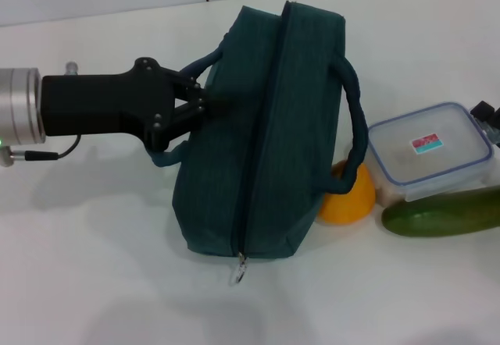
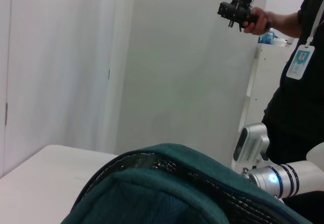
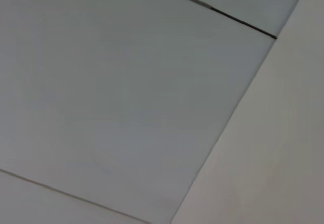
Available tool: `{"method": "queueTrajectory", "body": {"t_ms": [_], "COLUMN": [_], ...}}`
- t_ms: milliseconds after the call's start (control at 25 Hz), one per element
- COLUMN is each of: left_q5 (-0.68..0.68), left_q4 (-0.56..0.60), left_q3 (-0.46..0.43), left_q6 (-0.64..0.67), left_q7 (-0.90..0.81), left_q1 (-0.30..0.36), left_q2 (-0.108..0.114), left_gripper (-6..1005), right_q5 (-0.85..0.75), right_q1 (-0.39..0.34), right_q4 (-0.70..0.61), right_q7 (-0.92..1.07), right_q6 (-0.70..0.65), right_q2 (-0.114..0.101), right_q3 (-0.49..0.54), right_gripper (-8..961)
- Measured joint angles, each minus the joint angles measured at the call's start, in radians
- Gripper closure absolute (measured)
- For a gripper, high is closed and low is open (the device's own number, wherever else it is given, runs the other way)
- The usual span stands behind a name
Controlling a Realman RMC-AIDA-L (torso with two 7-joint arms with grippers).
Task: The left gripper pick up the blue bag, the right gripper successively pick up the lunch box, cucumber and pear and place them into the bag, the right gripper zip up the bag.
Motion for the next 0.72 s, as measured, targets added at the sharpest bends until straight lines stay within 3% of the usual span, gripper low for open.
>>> {"method": "queueTrajectory", "body": {"t_ms": [360,720], "left_q5": [-0.003,-0.006], "left_q4": [0.0,0.016], "left_q3": [0.0,0.0], "left_q6": [0.005,-0.004], "left_q7": [0.003,0.057], "left_q1": [0.015,0.021], "left_q2": [0.0,0.0], "left_gripper": [928,926], "right_q5": [0.03,0.049], "right_q1": [-0.003,0.013], "right_q4": [-0.008,-0.123], "right_q7": [-0.13,-0.137], "right_q6": [-0.044,-0.103], "right_q2": [-0.005,-0.012], "right_q3": [0.007,0.007], "right_gripper": [841,856]}}
